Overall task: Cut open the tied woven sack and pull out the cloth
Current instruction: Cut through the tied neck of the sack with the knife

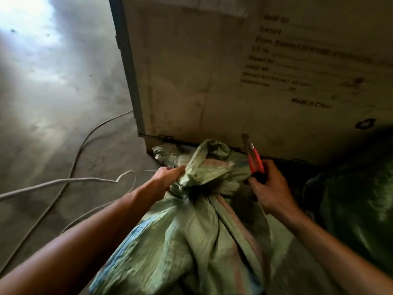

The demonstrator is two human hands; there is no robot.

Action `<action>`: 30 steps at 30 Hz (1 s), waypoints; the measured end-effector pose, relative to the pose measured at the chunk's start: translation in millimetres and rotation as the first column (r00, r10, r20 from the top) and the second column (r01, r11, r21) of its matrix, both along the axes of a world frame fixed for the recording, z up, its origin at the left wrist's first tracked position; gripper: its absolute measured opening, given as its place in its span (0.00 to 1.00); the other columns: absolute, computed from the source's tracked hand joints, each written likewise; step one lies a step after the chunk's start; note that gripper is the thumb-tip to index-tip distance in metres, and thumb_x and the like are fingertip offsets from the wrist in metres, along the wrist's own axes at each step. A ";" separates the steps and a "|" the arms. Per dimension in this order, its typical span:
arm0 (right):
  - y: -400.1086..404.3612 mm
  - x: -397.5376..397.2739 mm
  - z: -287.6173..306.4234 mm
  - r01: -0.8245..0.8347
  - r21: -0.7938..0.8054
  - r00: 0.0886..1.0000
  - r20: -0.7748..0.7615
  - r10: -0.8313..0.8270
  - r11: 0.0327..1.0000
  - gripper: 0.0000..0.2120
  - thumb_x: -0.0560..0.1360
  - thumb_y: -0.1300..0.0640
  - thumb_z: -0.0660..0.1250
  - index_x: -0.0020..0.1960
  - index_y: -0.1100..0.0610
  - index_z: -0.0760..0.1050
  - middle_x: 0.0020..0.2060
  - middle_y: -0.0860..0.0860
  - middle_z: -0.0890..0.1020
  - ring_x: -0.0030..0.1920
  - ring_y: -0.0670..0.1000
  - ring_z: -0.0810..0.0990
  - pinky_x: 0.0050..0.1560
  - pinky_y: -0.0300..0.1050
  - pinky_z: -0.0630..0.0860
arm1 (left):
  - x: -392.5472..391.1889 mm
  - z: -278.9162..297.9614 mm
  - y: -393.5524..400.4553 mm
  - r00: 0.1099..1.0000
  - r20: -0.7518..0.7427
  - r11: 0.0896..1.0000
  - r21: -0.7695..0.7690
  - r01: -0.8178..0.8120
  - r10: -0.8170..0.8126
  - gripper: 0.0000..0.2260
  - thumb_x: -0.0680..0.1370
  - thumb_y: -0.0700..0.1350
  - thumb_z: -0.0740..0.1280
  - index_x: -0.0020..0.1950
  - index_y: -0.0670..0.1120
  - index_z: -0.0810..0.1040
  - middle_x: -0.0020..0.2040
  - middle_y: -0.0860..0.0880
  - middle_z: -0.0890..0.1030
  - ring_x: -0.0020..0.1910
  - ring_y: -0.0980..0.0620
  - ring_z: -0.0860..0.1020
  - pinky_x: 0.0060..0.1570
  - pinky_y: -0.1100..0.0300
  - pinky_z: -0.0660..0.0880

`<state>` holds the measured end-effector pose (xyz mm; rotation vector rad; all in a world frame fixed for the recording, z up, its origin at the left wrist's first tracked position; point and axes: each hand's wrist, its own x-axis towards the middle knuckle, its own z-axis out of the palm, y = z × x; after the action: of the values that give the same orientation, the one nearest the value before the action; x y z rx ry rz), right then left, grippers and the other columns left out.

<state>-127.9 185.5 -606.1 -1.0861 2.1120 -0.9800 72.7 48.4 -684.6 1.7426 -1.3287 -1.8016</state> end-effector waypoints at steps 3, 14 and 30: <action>-17.0 -2.5 11.5 0.050 -0.190 0.995 0.089 -0.034 0.981 0.08 0.73 0.53 0.69 0.44 0.47 0.69 0.44 0.56 0.80 0.34 0.52 0.78 0.32 0.47 0.76 | -20.5 4.5 -5.4 0.993 -0.118 0.995 -0.099 -0.031 0.019 0.18 0.64 0.51 0.76 0.48 0.42 0.82 0.43 0.46 0.83 0.40 0.48 0.81 0.41 0.56 0.78; -2.1 -2.8 14.9 0.151 -0.308 0.971 0.224 -0.083 0.939 0.26 0.65 0.55 0.77 0.60 0.58 0.72 0.50 0.54 0.82 0.51 0.54 0.81 0.49 0.48 0.80 | -60.3 69.9 64.1 0.858 -0.207 0.755 -0.598 0.270 -0.471 0.08 0.63 0.47 0.73 0.36 0.49 0.75 0.42 0.45 0.79 0.41 0.51 0.76 0.41 0.58 0.71; -14.1 -3.1 44.4 0.110 -0.344 0.983 0.178 -0.050 0.933 0.16 0.70 0.55 0.73 0.54 0.58 0.73 0.41 0.54 0.80 0.40 0.52 0.80 0.40 0.46 0.79 | -45.8 84.7 -16.3 0.962 -0.120 0.879 -0.447 0.168 -0.245 0.35 0.50 0.65 0.79 0.49 0.45 0.82 0.46 0.45 0.86 0.42 0.48 0.85 0.46 0.51 0.82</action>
<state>-131.1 171.4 -561.7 -1.0456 1.9004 -1.4803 26.9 32.0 -600.0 1.2181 -1.7332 -1.5547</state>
